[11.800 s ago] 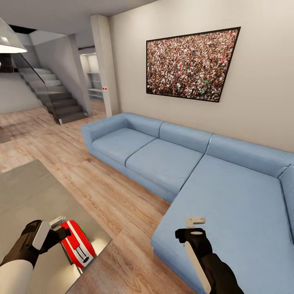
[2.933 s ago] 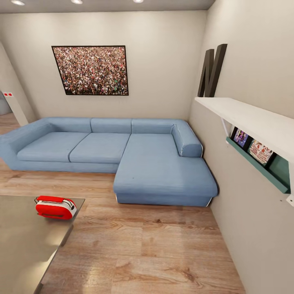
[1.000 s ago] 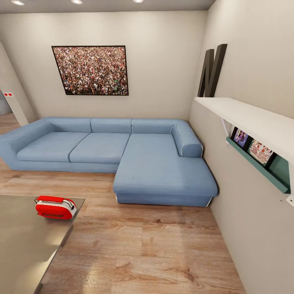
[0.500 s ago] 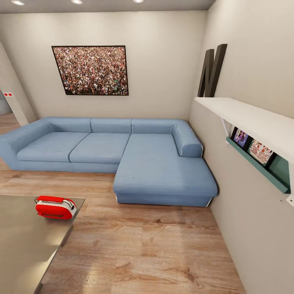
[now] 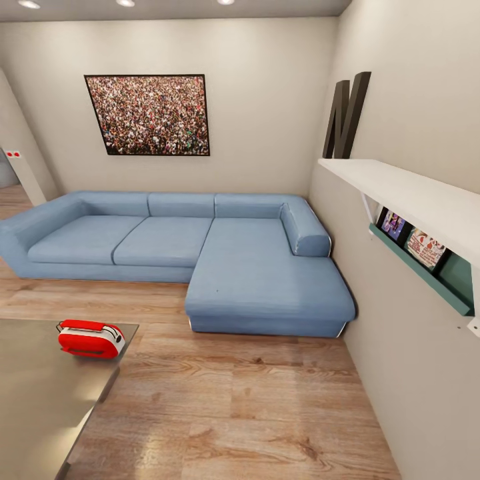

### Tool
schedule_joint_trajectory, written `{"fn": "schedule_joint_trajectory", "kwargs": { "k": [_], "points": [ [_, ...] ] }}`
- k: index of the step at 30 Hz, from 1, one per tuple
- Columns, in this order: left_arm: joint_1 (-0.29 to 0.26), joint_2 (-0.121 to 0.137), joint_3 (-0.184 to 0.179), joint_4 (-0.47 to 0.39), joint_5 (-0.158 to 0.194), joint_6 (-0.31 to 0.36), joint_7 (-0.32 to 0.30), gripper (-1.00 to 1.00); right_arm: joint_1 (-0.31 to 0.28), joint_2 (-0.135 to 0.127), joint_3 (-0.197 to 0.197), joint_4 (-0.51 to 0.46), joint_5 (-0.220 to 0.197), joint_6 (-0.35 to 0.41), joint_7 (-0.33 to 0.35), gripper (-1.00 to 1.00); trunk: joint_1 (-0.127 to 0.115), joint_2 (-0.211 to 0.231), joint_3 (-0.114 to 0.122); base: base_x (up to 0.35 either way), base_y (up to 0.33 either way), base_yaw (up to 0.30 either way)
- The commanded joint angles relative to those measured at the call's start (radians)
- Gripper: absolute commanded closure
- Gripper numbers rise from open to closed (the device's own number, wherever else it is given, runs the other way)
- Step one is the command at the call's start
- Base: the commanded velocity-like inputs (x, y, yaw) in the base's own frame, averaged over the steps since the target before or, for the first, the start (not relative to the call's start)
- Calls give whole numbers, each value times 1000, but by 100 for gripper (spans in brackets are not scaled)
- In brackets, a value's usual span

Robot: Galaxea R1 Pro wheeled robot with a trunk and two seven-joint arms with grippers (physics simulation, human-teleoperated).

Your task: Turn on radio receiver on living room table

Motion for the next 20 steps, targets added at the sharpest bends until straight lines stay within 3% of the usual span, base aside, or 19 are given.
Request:
{"fn": "schedule_joint_trajectory", "kwargs": {
  "k": [1,20],
  "points": [
    [0,0,0,0,0,0,0,-100,0,0,0,0,0,0,0,-100,0,0,0,0,0,0],
    [0,-1,0,0,0,0,0,-100,0,0,0,0,0,0,0,-100,0,0,0,0,0,0]
  ]
}}
